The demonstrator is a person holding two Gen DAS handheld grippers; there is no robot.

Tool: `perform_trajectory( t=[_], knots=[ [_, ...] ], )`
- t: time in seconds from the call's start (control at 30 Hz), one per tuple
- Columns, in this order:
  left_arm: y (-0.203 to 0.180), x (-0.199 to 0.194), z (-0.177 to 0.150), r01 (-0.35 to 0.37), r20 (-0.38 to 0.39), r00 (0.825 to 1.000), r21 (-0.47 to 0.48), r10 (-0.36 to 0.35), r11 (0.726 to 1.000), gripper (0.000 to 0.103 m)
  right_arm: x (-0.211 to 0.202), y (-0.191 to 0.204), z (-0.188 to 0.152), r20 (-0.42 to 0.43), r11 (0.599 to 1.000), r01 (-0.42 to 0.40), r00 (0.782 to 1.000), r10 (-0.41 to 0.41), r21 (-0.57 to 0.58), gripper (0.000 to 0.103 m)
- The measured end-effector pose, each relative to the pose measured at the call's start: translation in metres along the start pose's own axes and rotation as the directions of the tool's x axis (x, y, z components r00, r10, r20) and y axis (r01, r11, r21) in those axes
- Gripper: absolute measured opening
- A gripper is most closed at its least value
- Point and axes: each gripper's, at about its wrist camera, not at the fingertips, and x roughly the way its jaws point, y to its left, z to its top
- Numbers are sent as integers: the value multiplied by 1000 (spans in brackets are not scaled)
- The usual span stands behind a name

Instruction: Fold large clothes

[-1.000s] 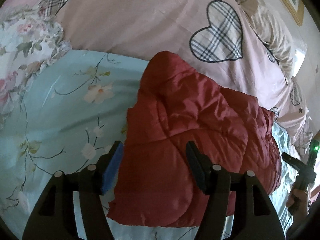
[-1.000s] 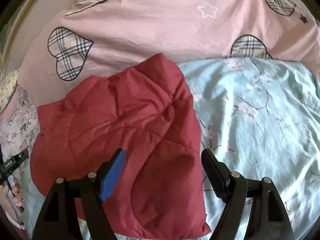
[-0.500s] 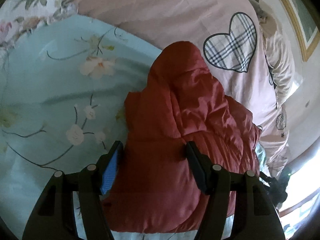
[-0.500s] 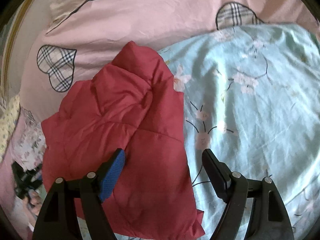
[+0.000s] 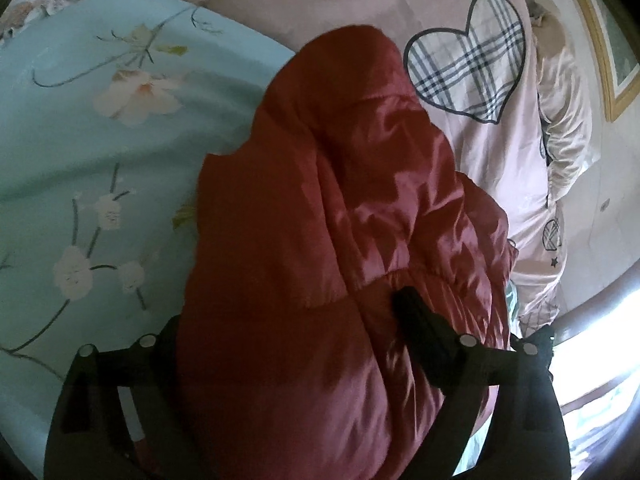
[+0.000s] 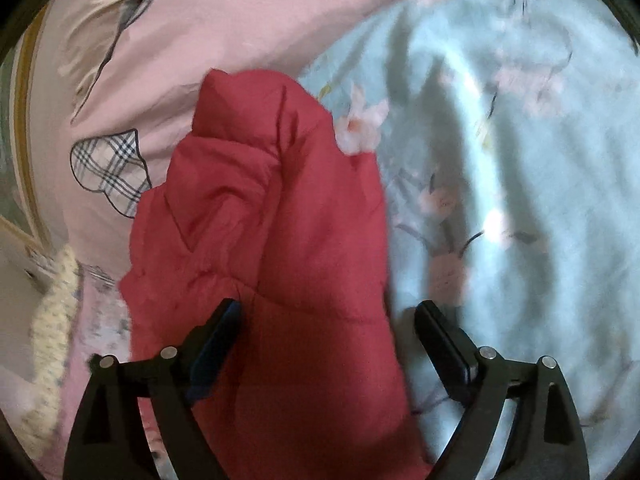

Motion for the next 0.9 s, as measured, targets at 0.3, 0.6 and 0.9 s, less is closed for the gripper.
perform_trajectory(
  t=[0.3,0.6,0.9],
  knots=[
    [1,-3,-4,69,-2,998,14,-69,998,57,0,14,-8,-28,999,-38,999,37,-15,56],
    [-20,-51,-17,87,11,996,58,-88,995,41,-36,40,-37,-49,998,-42,998,40,-52,38],
    [-15,-114,-70,117,-16,993,62,-116,991,40,-88,44,-105,-103,996,-68,993,61,-66,37]
  ],
)
